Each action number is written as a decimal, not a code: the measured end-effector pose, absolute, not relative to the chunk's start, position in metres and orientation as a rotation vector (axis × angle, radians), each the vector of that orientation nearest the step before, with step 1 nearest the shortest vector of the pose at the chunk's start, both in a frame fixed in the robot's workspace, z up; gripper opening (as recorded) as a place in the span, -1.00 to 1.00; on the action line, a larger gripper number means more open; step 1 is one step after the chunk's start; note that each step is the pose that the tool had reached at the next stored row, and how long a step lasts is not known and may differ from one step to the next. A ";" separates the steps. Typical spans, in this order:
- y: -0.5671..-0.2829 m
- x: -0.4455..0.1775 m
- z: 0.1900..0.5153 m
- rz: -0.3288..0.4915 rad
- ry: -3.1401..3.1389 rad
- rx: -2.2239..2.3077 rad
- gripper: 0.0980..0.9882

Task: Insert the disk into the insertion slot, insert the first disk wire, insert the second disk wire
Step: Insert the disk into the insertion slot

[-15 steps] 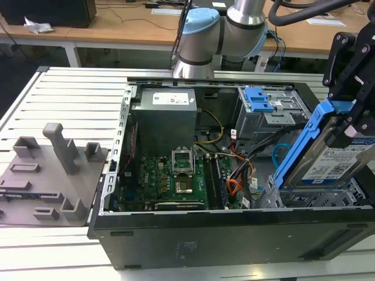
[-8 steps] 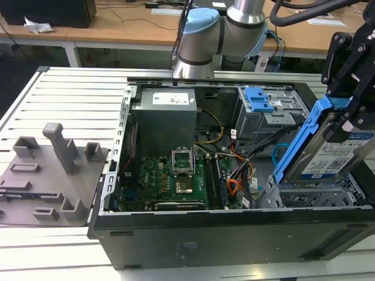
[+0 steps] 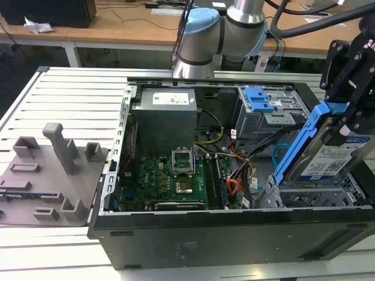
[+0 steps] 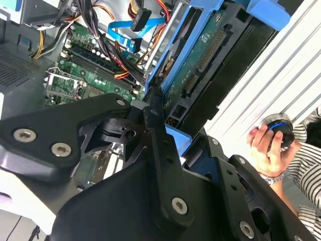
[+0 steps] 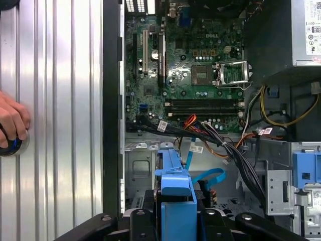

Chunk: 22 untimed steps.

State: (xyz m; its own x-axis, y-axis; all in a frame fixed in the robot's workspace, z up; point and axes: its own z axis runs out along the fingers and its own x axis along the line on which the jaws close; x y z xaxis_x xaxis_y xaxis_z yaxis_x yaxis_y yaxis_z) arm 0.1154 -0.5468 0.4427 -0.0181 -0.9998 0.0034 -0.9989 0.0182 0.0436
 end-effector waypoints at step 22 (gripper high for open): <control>-0.547 0.115 0.404 -0.046 -2.217 2.177 -0.39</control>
State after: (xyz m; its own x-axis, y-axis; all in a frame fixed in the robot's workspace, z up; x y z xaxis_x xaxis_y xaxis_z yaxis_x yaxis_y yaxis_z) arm 0.1154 -0.5468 0.4039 -0.0181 -0.9998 0.0035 -0.9988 0.0182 0.0449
